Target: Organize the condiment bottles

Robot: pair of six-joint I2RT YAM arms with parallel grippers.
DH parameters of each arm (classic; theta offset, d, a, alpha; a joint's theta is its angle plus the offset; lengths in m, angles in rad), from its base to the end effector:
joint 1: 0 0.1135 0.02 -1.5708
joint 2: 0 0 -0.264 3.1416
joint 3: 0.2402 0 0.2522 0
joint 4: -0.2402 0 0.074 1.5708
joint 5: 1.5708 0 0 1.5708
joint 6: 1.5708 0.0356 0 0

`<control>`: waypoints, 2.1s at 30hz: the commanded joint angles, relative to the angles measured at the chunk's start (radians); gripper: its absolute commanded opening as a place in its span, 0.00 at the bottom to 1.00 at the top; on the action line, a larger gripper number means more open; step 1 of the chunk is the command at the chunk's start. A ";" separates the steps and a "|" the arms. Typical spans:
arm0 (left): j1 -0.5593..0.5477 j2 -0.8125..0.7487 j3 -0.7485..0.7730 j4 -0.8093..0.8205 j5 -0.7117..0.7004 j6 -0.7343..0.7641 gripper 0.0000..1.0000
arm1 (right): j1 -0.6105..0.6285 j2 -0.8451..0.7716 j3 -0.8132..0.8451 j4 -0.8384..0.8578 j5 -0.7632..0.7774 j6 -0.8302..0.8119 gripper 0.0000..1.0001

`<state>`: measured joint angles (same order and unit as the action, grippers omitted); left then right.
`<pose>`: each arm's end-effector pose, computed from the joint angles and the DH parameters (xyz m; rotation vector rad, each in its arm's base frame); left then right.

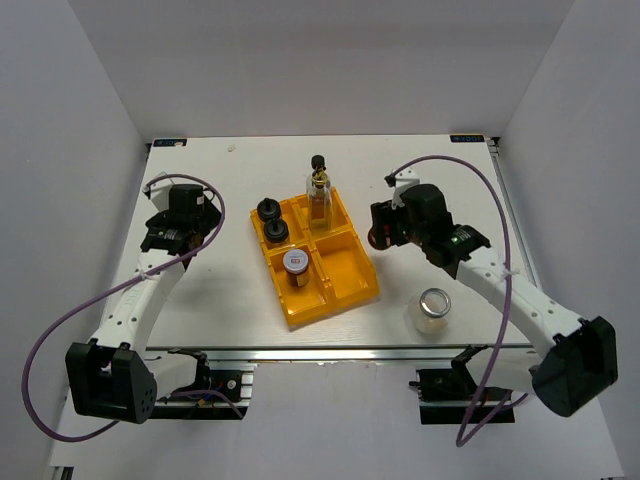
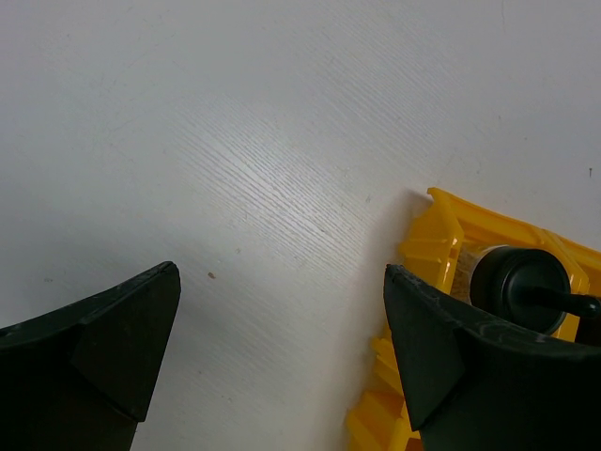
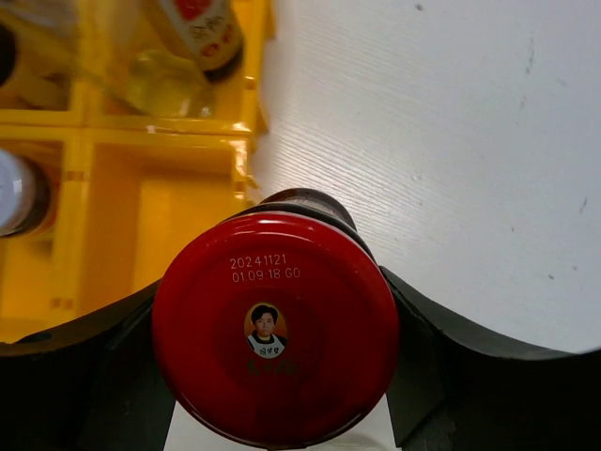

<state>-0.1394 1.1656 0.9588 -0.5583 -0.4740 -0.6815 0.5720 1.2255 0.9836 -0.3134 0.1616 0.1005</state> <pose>0.2441 -0.0178 0.2914 -0.8165 2.0829 0.1145 0.2348 0.1444 0.3040 -0.4031 2.0879 0.2276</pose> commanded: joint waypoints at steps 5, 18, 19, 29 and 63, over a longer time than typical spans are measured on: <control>0.006 -0.040 -0.014 0.018 0.014 -0.009 0.98 | 0.143 -0.080 0.075 0.096 -0.258 -0.132 0.00; 0.006 -0.066 -0.022 0.014 0.021 -0.010 0.98 | 0.433 0.087 0.144 0.155 -0.376 -0.173 0.00; 0.004 -0.066 -0.023 0.014 0.023 -0.010 0.98 | 0.436 0.113 0.144 0.163 -0.367 -0.170 0.00; 0.004 -0.069 -0.029 0.018 0.029 -0.006 0.98 | 0.473 0.264 0.125 0.279 -0.277 -0.176 0.00; 0.004 -0.086 -0.026 0.040 0.046 0.002 0.98 | 0.368 -0.184 0.004 -0.355 0.393 0.434 0.89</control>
<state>-0.1394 1.1160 0.9348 -0.5369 -0.4347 -0.6807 0.9863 1.0443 0.9966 -0.4129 0.3634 0.3229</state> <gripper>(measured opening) 0.982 0.895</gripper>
